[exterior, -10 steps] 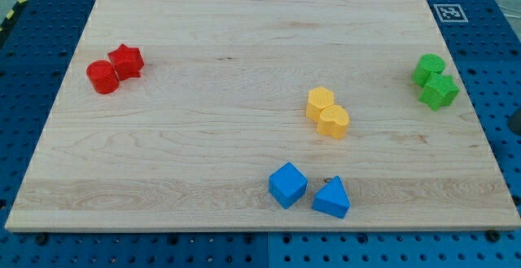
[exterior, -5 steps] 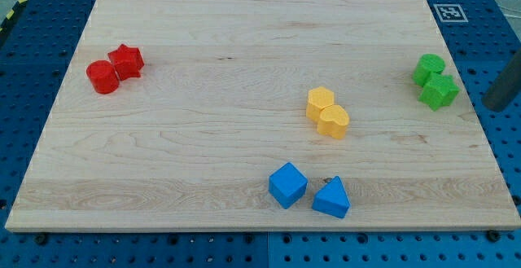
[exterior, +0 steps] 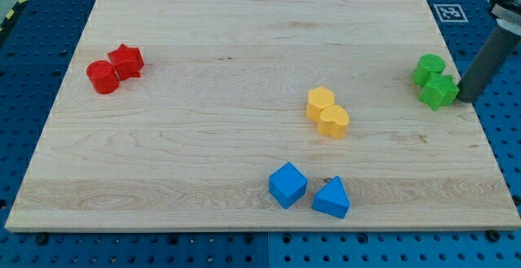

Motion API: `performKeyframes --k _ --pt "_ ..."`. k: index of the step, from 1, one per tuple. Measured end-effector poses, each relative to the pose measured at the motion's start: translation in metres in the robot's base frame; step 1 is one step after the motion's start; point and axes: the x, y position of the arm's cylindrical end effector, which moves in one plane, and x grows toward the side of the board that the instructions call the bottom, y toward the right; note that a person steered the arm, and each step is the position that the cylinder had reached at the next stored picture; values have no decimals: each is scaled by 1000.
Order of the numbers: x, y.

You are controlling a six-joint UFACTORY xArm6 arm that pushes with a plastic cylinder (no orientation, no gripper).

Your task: Push the green star into the yellow heart

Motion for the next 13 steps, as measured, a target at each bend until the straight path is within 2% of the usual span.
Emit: performKeyframes --k 2,5,13 --pt "-8 -2" --pt "-7 -36" --pt "17 -108"
